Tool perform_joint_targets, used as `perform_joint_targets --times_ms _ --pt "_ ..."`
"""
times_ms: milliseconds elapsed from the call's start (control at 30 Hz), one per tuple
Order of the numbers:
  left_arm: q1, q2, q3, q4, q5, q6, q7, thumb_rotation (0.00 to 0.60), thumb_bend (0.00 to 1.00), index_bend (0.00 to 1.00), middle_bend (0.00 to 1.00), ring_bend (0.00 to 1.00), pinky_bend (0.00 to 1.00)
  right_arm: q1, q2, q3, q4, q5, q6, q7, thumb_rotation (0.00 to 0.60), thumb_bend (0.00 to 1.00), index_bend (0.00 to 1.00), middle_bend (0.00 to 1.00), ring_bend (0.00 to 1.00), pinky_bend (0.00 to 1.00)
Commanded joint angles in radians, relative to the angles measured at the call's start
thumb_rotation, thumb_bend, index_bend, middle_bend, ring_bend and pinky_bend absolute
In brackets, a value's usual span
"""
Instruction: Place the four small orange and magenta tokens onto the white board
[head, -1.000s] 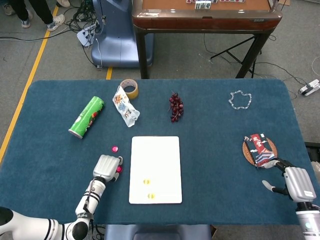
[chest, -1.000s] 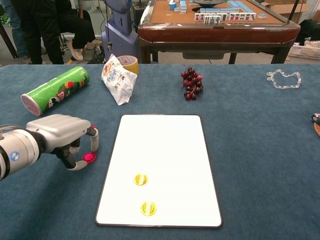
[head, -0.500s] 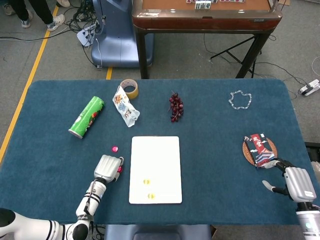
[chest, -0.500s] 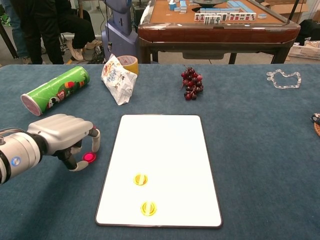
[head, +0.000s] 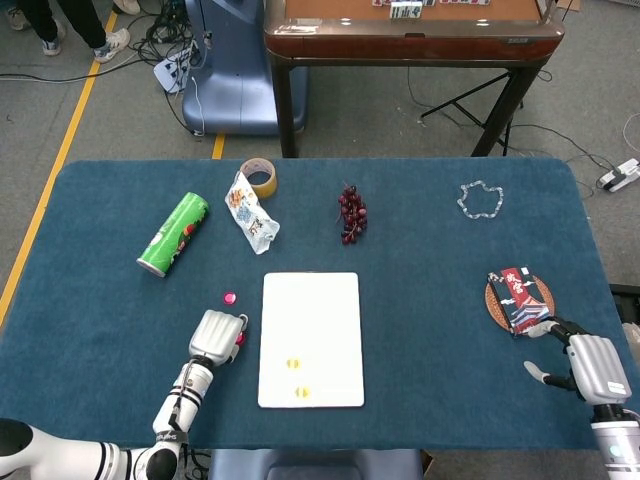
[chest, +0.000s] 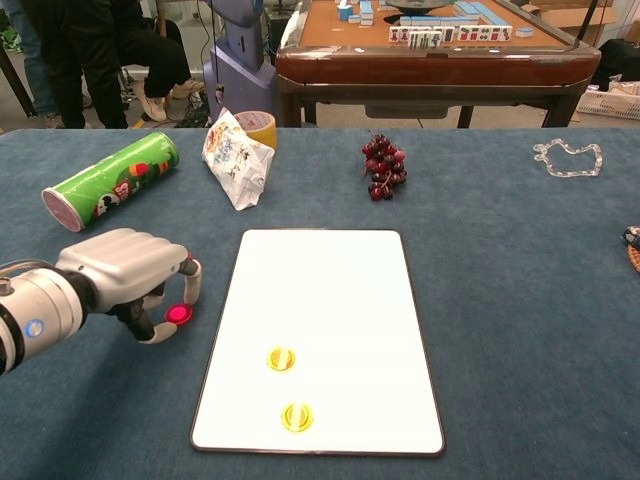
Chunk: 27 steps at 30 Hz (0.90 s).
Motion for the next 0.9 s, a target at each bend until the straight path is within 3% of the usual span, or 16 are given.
perform_joint_targets --times_ms 33,633,900 --pt "0.003 -0.001 -0.001 0.003 0.004 0.0 0.0 0.6 0.36 0.52 1.0 1.0 1.0 0.0 0.0 0.0 0.0 0.001 0.0 0.0 0.6 0.13 0.43 0.37 0.36 0.52" --pt "0.019 0.008 -0.019 -0.002 0.027 0.003 -0.003 0.6 0.36 0.58 1.0 1.0 1.0 0.001 -0.004 0.001 0.005 0.003 -0.002 0.004 0.6 0.13 0.43 0.37 0.36 0.52" --pt "-0.026 0.045 -0.101 -0.081 0.025 0.01 0.027 0.6 0.36 0.58 1.0 1.0 1.0 0.0 -0.007 0.001 0.011 0.002 0.0 0.01 0.6 0.13 0.43 0.37 0.36 0.52"
